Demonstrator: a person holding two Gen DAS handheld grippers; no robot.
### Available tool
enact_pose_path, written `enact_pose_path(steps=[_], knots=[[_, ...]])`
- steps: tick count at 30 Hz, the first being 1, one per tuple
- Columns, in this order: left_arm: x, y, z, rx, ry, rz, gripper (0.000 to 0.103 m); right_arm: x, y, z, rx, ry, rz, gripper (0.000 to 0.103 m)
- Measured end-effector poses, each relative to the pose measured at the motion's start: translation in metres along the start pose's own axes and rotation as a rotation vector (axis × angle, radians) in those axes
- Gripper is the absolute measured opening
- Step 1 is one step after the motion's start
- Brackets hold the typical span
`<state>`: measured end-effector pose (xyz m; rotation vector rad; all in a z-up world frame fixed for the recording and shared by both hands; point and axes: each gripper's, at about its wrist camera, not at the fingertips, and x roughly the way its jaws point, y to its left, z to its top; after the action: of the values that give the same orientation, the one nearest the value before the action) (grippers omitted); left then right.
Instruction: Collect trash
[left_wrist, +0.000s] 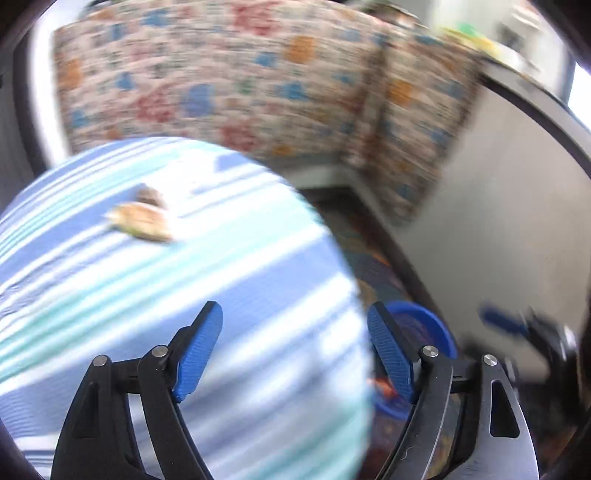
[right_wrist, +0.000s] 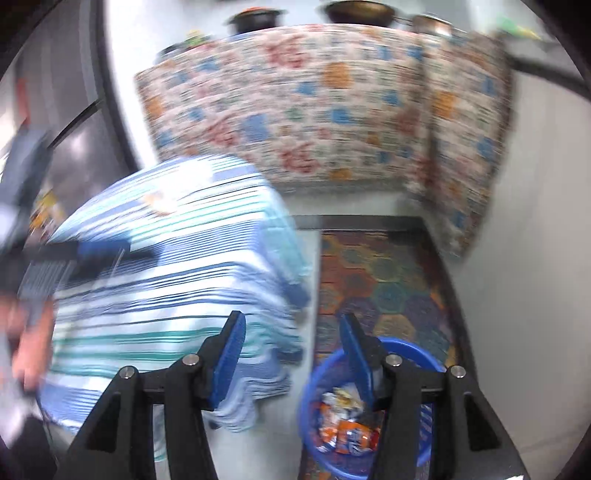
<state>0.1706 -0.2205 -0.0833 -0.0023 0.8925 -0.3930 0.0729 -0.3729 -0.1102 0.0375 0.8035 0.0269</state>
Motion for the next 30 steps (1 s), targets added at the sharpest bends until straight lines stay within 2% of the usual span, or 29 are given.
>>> enact_pose_path(steps=[2,4,7,12,14,15,16,17,19,22,30], knots=[[0.014,0.032,0.028,-0.118,-0.020,0.077,0.082,0.007,0.027,0.001,-0.065,0.012,0.021,0.054],[0.035,0.051,0.053,-0.177,-0.035,0.165,0.082,0.013,0.048,0.002,-0.128,0.020,0.033,0.054],[0.070,0.061,0.070,-0.190,-0.011,0.304,0.082,0.021,0.071,0.002,-0.188,0.024,0.041,0.054],[0.101,0.074,0.058,-0.161,0.042,0.407,0.082,0.028,0.084,0.012,-0.184,0.019,0.050,0.054],[0.099,0.083,0.053,-0.149,0.030,0.396,0.079,0.029,0.083,0.016,-0.171,0.007,0.046,0.054],[0.096,0.087,0.049,-0.153,0.017,0.376,0.070,0.030,0.082,0.017,-0.163,0.004,0.044,0.054],[0.093,0.093,0.046,-0.162,0.006,0.347,0.056,0.031,0.080,0.019,-0.154,0.002,0.041,0.054],[0.088,0.097,0.043,-0.169,-0.002,0.320,0.051,0.033,0.079,0.022,-0.145,0.003,0.036,0.054],[0.082,0.107,0.043,-0.163,-0.023,0.297,0.033,0.038,0.076,0.025,-0.125,0.009,0.027,0.054],[0.072,0.120,0.041,-0.160,-0.034,0.247,0.025,0.047,0.075,0.030,-0.097,0.019,0.017,0.054],[0.024,0.173,0.007,-0.075,0.017,0.202,0.024,0.088,0.082,0.056,0.017,0.089,0.018,0.054]])
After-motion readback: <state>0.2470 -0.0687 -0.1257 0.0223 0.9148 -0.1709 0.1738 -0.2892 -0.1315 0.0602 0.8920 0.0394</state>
